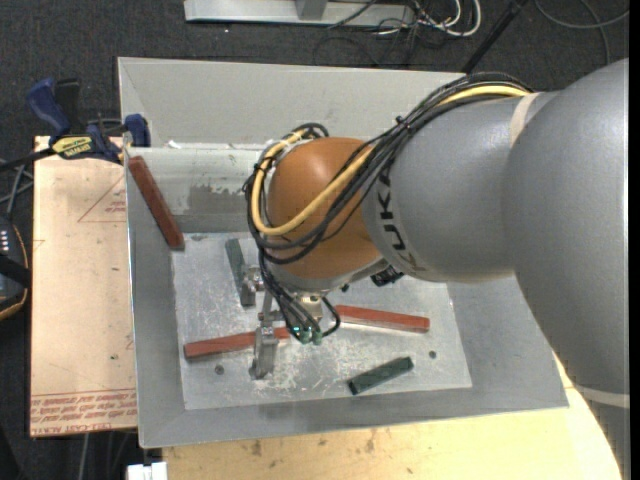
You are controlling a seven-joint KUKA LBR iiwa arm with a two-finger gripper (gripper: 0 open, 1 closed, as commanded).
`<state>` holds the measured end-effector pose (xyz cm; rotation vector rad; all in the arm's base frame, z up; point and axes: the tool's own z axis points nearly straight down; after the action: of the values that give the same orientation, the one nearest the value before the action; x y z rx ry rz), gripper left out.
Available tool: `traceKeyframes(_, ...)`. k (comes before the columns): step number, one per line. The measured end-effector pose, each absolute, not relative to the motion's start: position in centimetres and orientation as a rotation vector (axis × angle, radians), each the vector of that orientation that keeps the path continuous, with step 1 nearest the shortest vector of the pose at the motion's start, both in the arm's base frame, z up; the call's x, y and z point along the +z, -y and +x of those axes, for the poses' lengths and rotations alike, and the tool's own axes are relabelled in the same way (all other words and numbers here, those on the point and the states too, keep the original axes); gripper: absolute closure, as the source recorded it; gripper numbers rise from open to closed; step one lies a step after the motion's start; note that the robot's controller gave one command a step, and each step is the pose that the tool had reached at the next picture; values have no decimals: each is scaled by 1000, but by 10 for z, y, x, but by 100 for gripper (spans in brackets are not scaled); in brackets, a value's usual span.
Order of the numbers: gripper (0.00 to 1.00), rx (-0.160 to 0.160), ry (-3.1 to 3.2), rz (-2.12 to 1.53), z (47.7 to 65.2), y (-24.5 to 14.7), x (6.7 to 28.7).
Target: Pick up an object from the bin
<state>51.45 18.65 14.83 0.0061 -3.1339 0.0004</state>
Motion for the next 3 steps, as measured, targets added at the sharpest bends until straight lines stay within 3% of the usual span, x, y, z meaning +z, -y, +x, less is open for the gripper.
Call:
traceKeyframes(1,0,-2,3141,0,517,-186,152)
traceKeyframes(2,100,-3,3132,-241,510,-198,70)
traceKeyframes(3,100,-3,3132,-242,510,-198,70)
